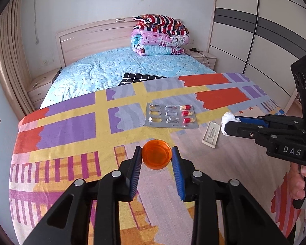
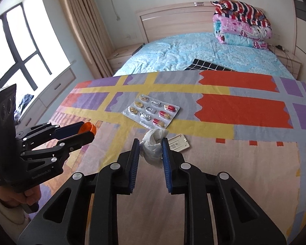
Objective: Collect trash
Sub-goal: 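Carry the orange cap and white tissue down over the trash bin with both tools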
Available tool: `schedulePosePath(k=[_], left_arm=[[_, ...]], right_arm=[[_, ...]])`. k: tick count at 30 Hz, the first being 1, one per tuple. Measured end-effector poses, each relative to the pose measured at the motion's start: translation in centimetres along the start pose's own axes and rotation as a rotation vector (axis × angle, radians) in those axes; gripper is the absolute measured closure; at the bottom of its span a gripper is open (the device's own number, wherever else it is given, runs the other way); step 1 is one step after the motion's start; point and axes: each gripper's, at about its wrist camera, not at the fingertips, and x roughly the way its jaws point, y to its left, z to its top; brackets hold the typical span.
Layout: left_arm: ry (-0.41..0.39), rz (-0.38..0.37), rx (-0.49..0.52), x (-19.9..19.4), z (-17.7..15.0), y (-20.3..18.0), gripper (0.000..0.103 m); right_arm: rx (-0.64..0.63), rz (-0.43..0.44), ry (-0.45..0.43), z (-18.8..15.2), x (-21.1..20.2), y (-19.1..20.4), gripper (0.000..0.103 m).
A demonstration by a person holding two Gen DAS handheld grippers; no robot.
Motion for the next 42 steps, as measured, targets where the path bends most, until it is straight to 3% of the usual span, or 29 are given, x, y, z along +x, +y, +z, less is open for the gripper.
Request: schedulePosePath(k=[11,25,33,42], left_arm=[[-0.056,-0.005,0.044,-7.1,-2.6,-3.6,0.074],[-0.123,-0.054,0.094,-15.3,-7.9,-9.0,0.074],[-0.118,-0.076,0.134,-17.5,-12.1,-11.6,0.074],[-0.063,-0.141,0.114,-17.8,-17.4,-13.2,0.074]], right_arm=[[-0.030,-0.002,-0.063,-1.9,-6.6,1.1,0.081],[-0.177,-0.003,-0.105,-8.8,-14.4,5.1,0.081],[-0.191,0.039,-0.100,-13.4,-17.2,6.5,0.081],[-0.178,0.101,-0.024,-19.1,-17.4,7.4,0.081]])
